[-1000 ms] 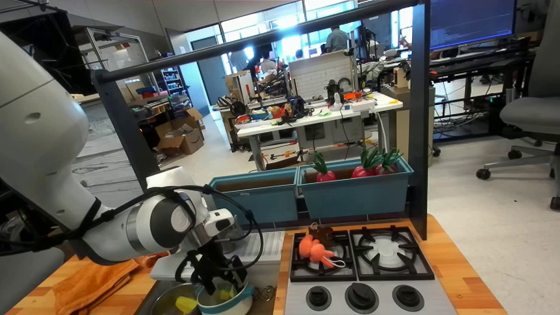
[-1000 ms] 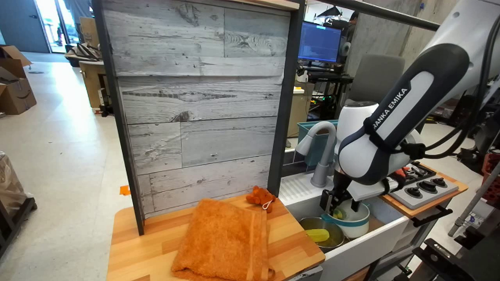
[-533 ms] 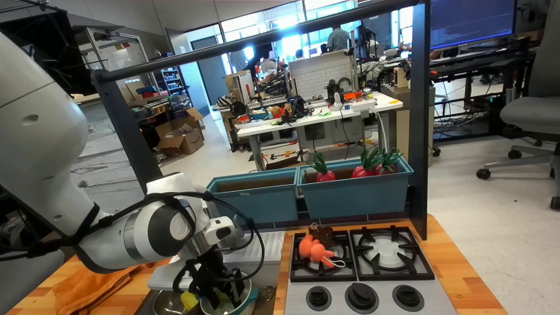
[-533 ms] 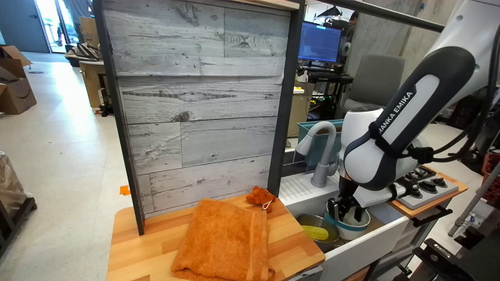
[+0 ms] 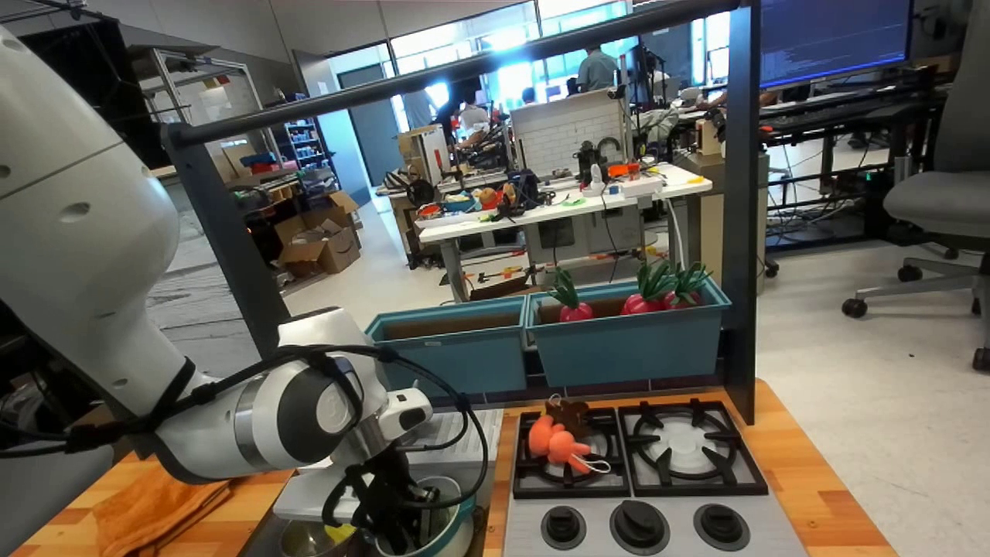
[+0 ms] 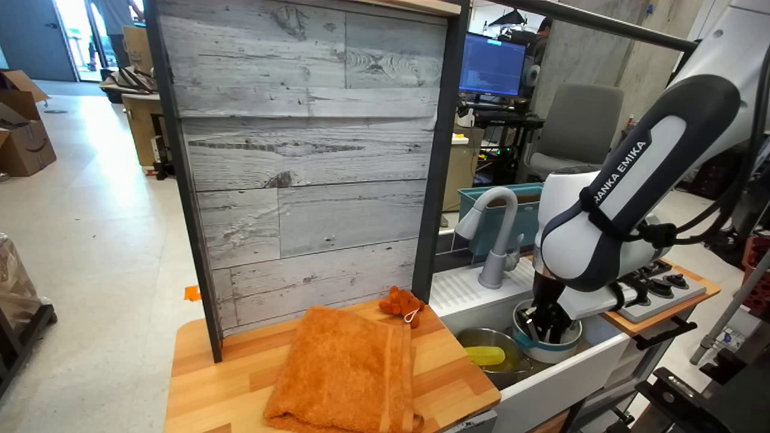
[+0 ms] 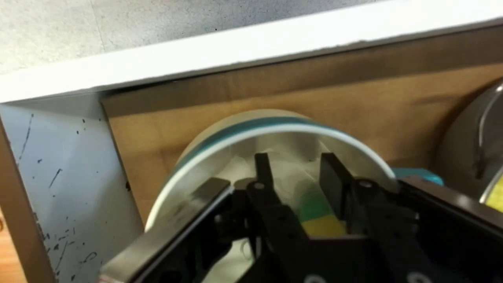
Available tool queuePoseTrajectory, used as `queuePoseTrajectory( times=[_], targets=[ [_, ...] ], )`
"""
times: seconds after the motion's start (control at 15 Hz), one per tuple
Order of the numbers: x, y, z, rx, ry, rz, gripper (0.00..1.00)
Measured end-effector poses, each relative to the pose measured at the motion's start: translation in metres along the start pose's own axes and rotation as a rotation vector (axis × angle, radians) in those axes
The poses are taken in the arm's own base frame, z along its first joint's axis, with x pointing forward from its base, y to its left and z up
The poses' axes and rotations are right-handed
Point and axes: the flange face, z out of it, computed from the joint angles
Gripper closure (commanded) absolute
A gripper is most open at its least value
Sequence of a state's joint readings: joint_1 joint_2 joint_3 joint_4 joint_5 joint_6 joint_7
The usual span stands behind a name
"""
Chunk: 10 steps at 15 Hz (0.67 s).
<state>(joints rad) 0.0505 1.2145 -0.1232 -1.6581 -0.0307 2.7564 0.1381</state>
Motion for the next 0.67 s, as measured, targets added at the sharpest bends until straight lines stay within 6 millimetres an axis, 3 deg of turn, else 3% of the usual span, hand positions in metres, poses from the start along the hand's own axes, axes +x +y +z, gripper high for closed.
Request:
queuePoseTrajectory(
  times=[0.27,0.67],
  targets=[
    [0.008,0.002,-0.008,0.012,0.089,-0.029,0.01],
    [0.009,0.003,-0.013,0.007,0.23,-0.132,0.0]
  ],
)
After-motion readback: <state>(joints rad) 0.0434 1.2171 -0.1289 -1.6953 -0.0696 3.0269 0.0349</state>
